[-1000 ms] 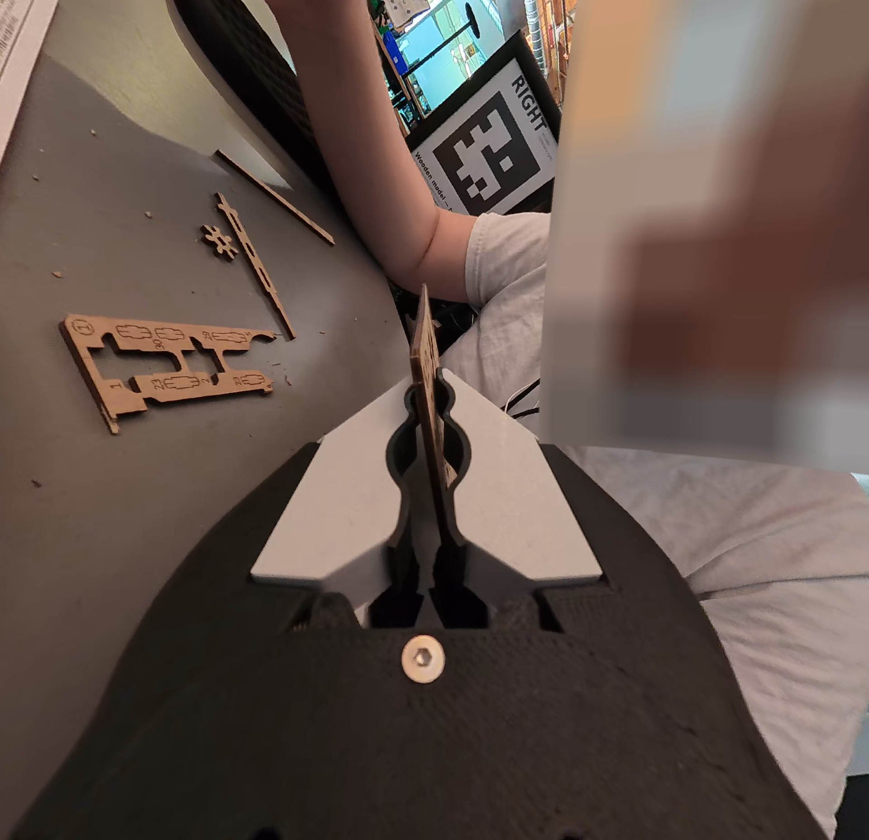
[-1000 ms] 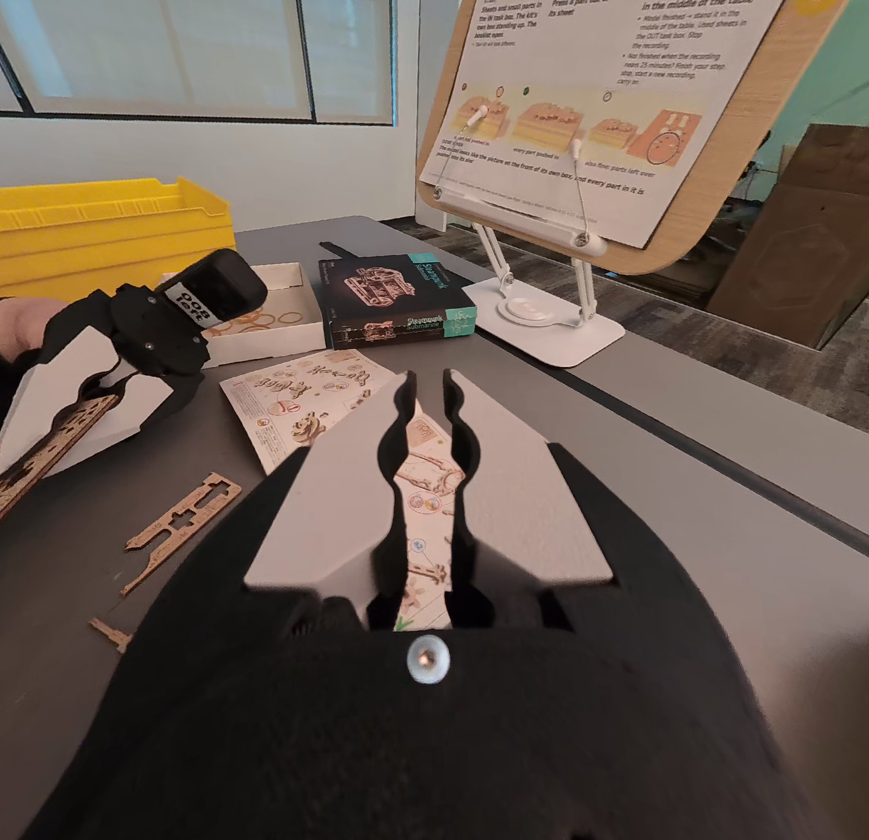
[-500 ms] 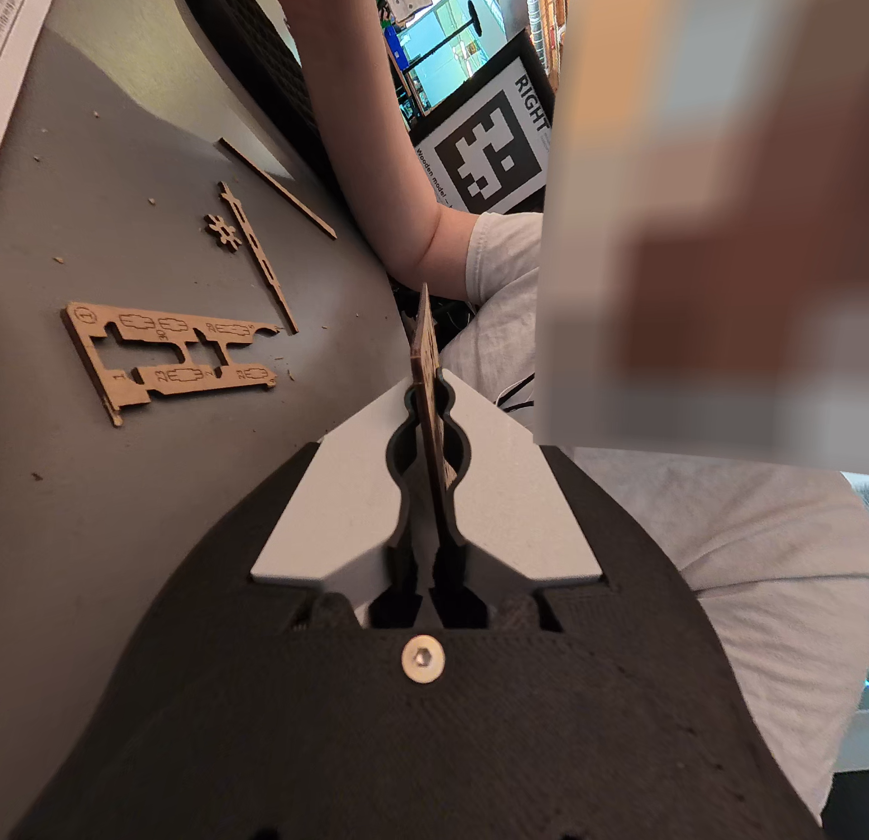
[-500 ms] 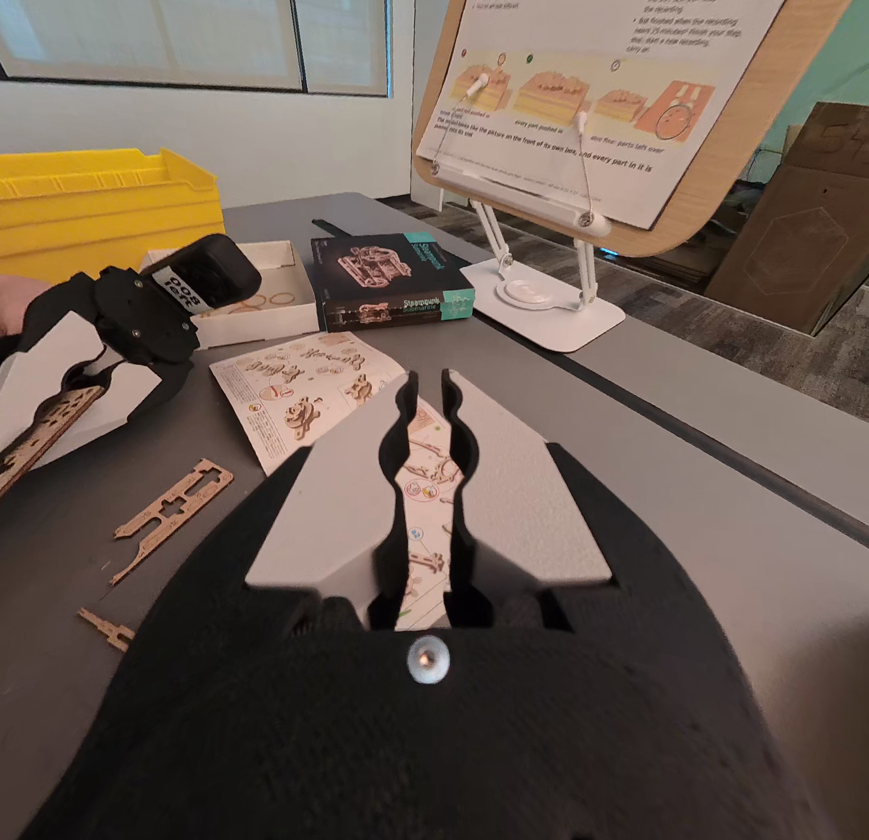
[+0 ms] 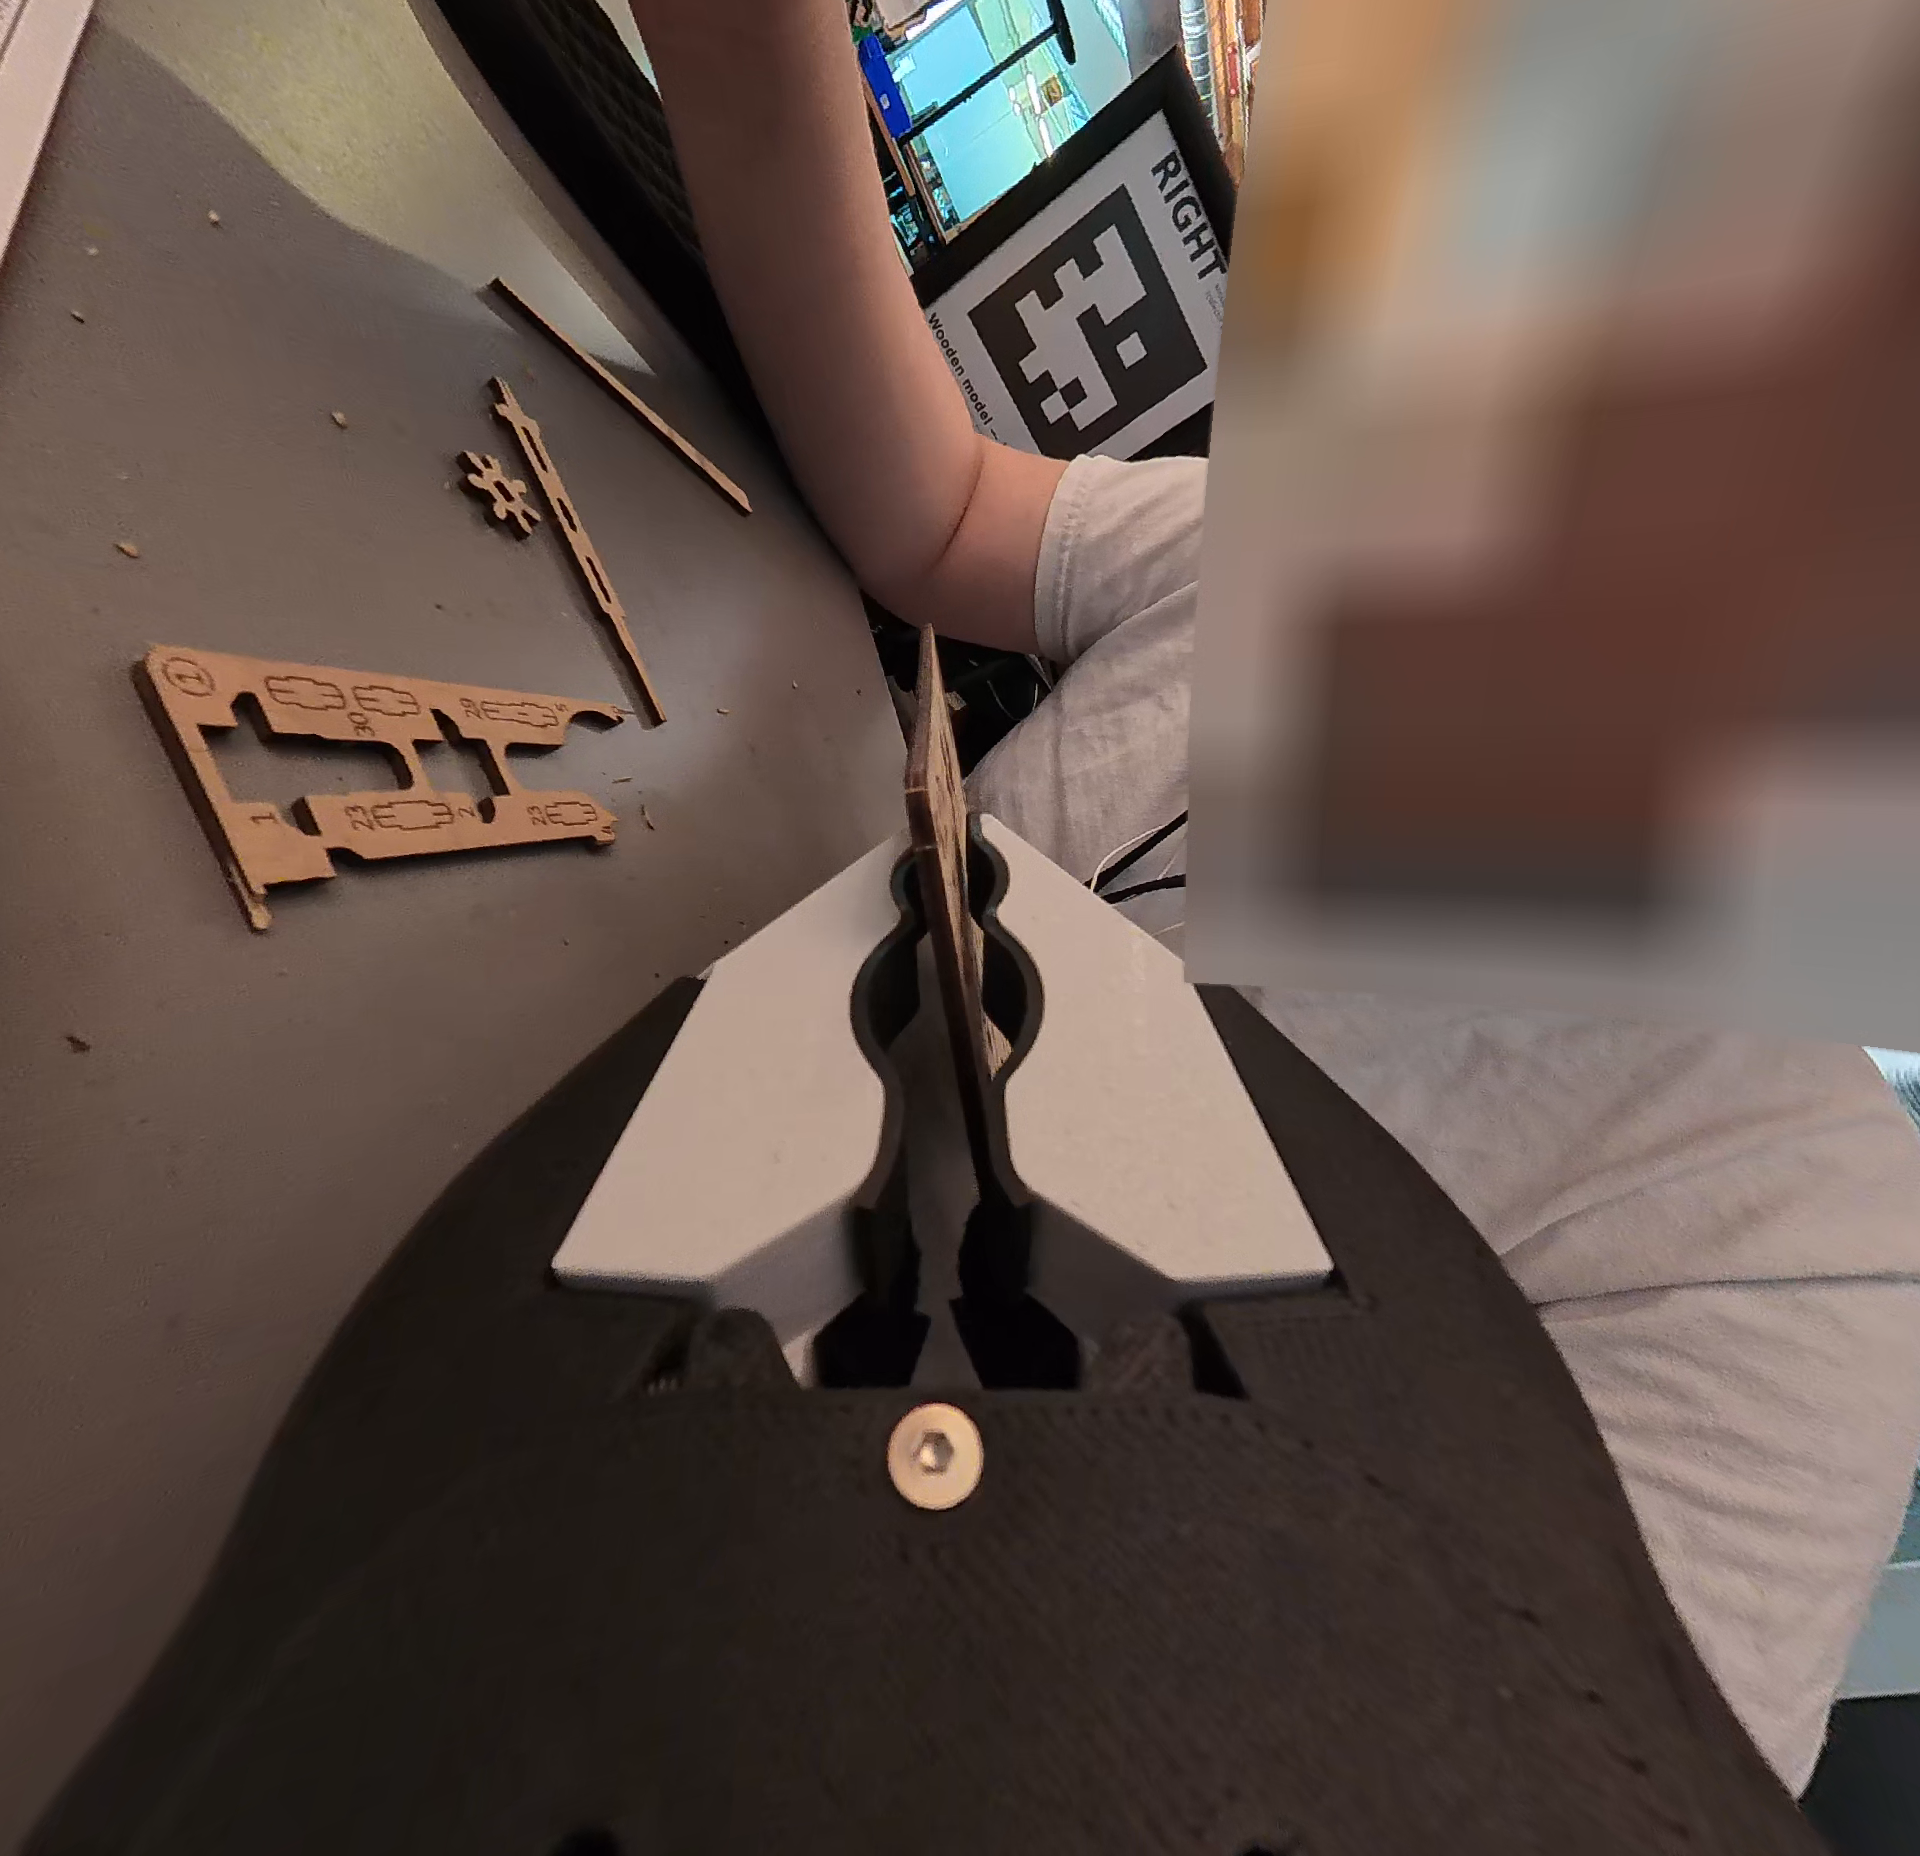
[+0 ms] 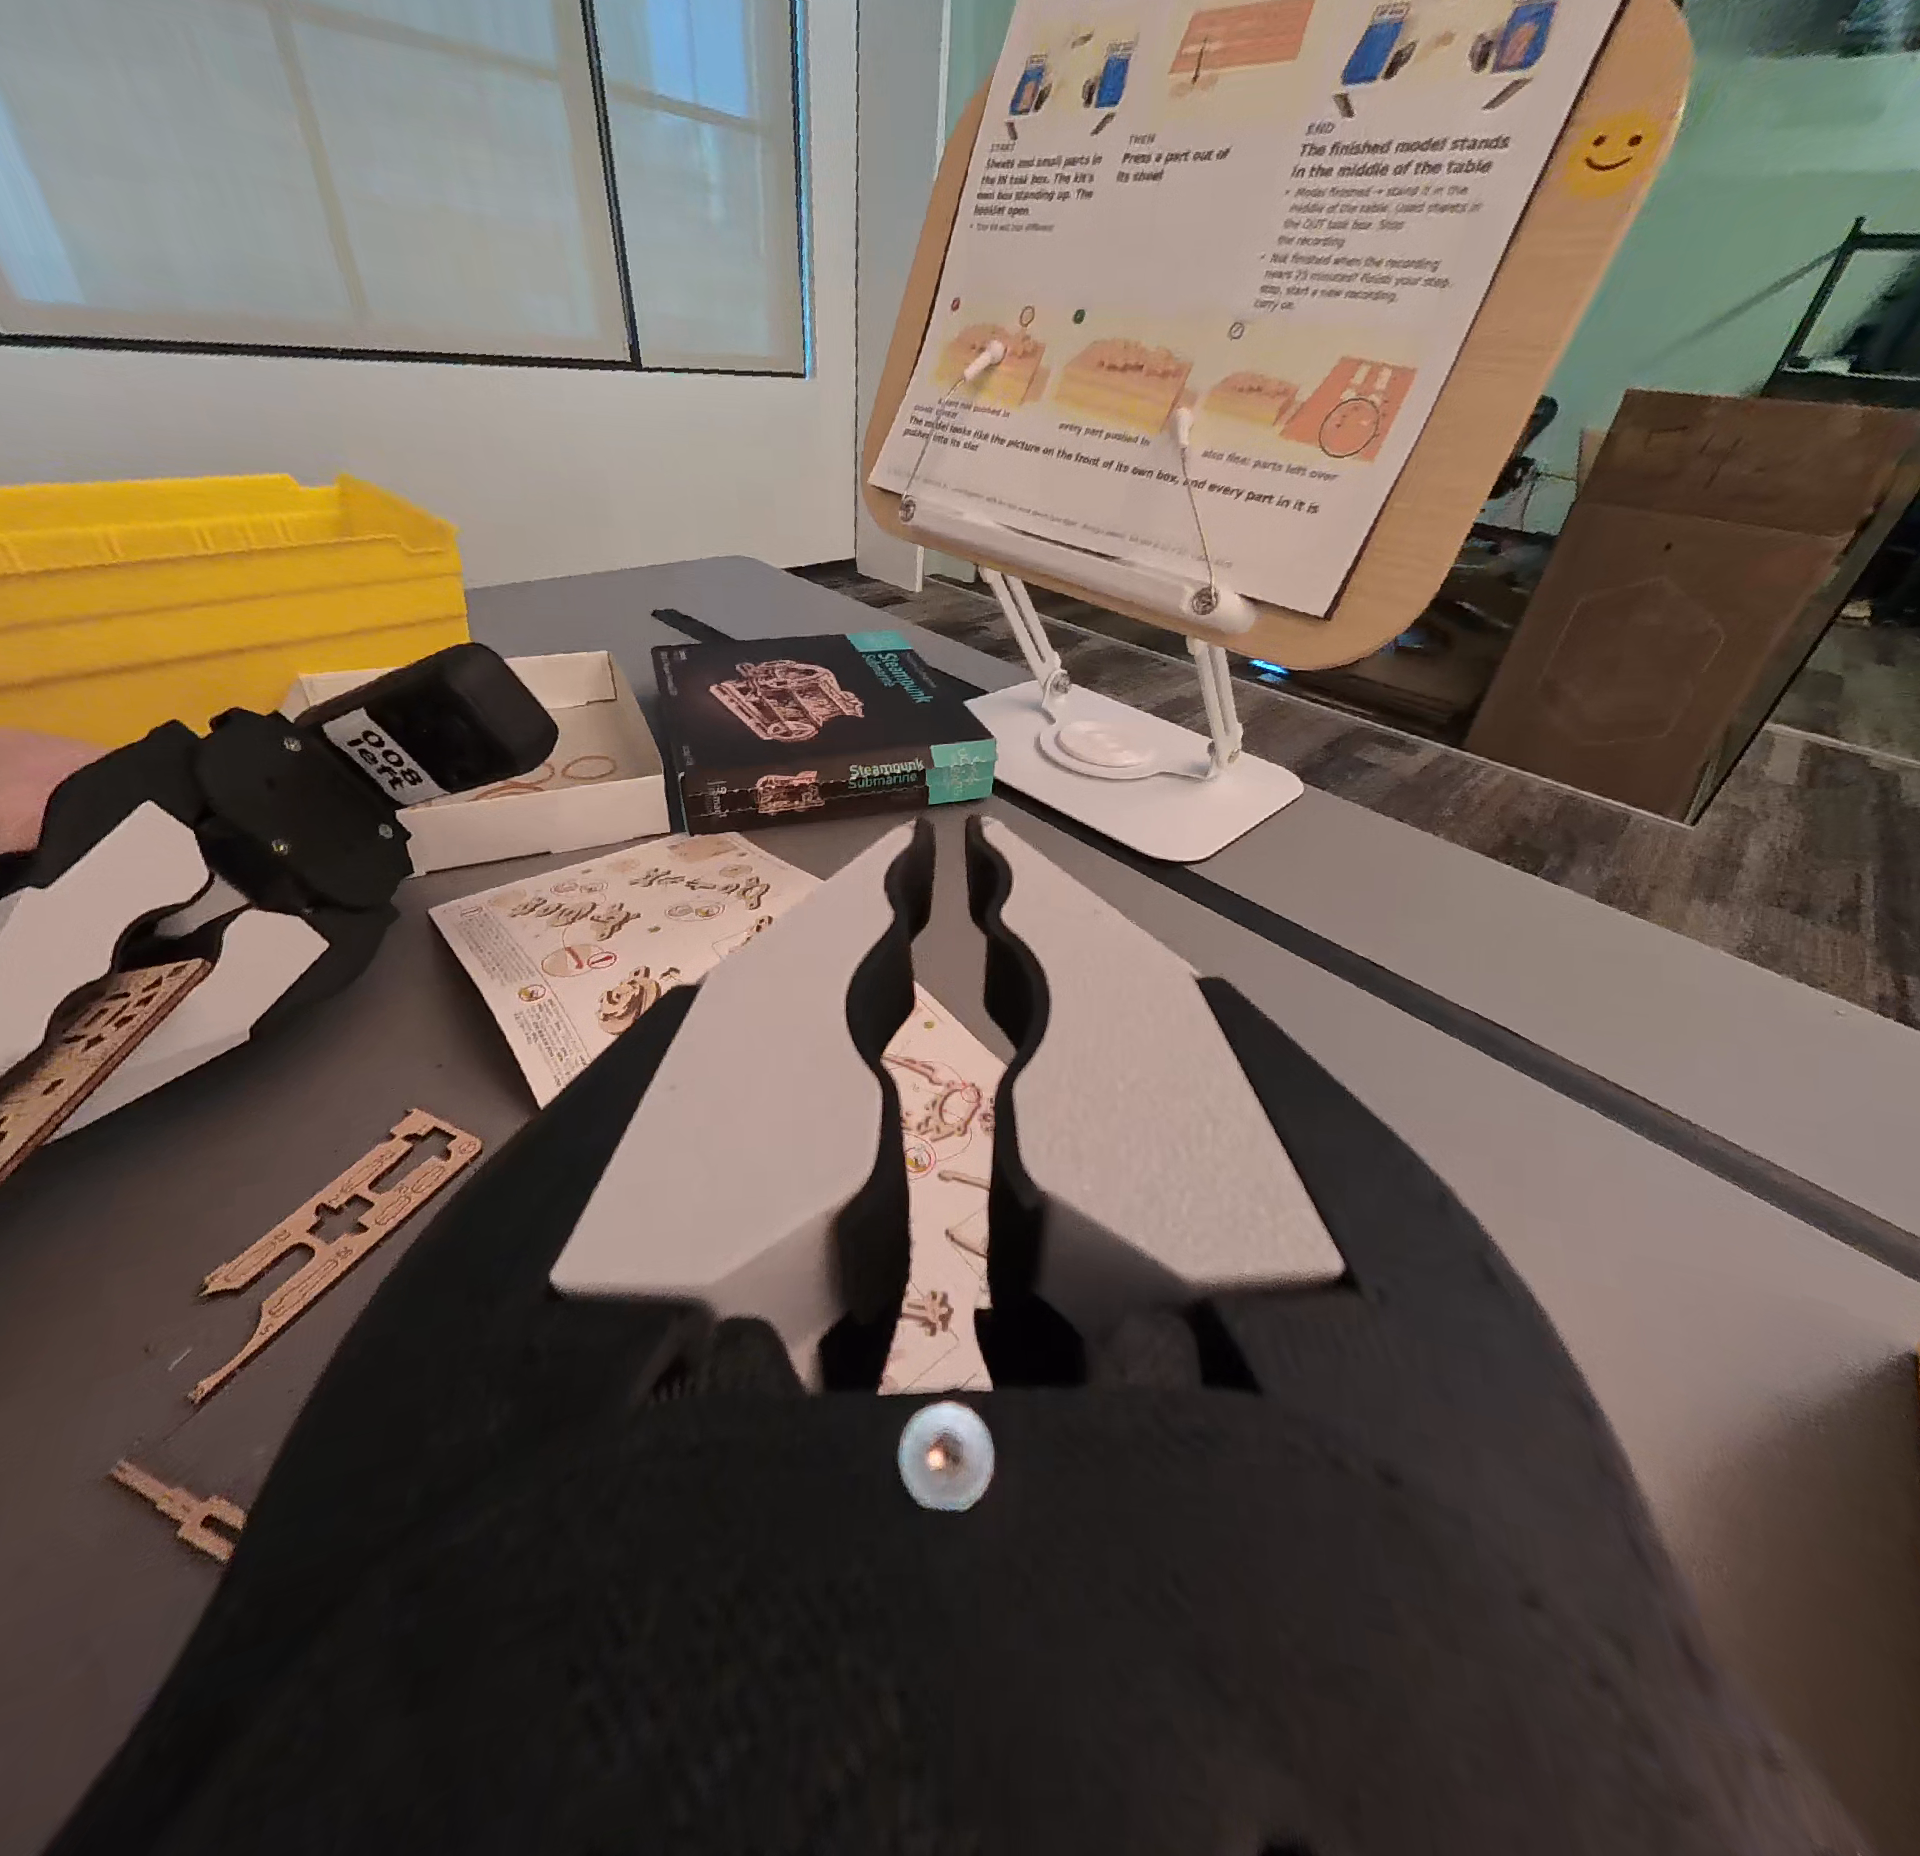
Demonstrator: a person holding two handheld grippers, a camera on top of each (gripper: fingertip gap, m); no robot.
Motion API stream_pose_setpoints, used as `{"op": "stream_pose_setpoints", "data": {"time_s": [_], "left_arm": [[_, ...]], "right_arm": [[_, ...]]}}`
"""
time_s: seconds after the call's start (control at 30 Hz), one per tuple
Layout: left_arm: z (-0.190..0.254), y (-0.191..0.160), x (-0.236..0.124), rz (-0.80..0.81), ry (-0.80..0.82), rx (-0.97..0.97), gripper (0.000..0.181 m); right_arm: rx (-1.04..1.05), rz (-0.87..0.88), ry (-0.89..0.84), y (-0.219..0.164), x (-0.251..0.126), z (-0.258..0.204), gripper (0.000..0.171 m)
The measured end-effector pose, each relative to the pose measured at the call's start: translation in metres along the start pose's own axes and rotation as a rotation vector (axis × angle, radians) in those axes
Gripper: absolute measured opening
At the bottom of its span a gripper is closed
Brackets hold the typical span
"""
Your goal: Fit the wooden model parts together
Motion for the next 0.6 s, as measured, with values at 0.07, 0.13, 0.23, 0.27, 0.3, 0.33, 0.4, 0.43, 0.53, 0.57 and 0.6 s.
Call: {"op": "stream_pose_setpoints", "data": {"time_s": [0.07, 0.13, 0.23, 0.27, 0.3, 0.33, 0.4, 0.43, 0.53, 0.57, 0.6], "left_arm": [[-0.0007, -0.0001, 0.0002, -0.002, 0.001, -0.006, 0.002], [-0.0010, -0.0005, 0.0006, -0.005, 0.002, -0.007, 0.003], [-0.0013, -0.0006, 0.0010, -0.008, 0.005, -0.009, 0.003], [-0.0015, -0.0007, 0.0010, -0.008, 0.006, -0.010, 0.003], [-0.0016, -0.0007, 0.0011, -0.009, 0.006, -0.011, 0.003], [-0.0016, -0.0007, 0.0011, -0.009, 0.006, -0.011, 0.003], [-0.0016, -0.0007, 0.0010, -0.009, 0.007, -0.011, 0.003], [-0.0017, -0.0008, 0.0011, -0.009, 0.007, -0.012, 0.003], [-0.0019, -0.0008, 0.0011, -0.009, 0.007, -0.015, 0.003], [-0.0021, -0.0008, 0.0010, -0.009, 0.008, -0.016, 0.004], [-0.0022, -0.0008, 0.0011, -0.009, 0.008, -0.016, 0.004]], "right_arm": [[0.015, -0.005, 0.006, -0.0014, 0.0003, 0.0014, 0.005], [0.023, -0.004, 0.011, -0.0019, 0.0007, 0.0014, 0.005], [0.006, -0.011, 0.002, -0.0020, 0.0009, 0.0009, 0.004], [0.001, -0.012, 0.000, -0.0020, 0.0011, 0.0005, 0.004], [-0.003, -0.014, 0.000, -0.0020, 0.0012, 0.0000, 0.005], [-0.005, -0.016, 0.000, -0.0022, 0.0014, -0.0002, 0.005], [-0.004, -0.017, 0.001, -0.0026, 0.0017, -0.0004, 0.005], [-0.003, -0.018, 0.002, -0.0028, 0.0017, -0.0003, 0.005], [-0.002, -0.015, 0.000, -0.0027, 0.0014, 0.0001, 0.004], [0.000, -0.013, 0.001, -0.0025, 0.0012, 0.0001, 0.004], [0.000, -0.013, 0.001, -0.0025, 0.0012, 0.0000, 0.004]]}}
Point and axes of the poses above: each gripper's, where its closed fingertips meet, x out along the fingers, y out of its top, z = x × y across the jaws, the point moved 5 cm from there along -x, back along the fingers, and after that the axes turned 10 degrees about -z, right-handed, at the moved point
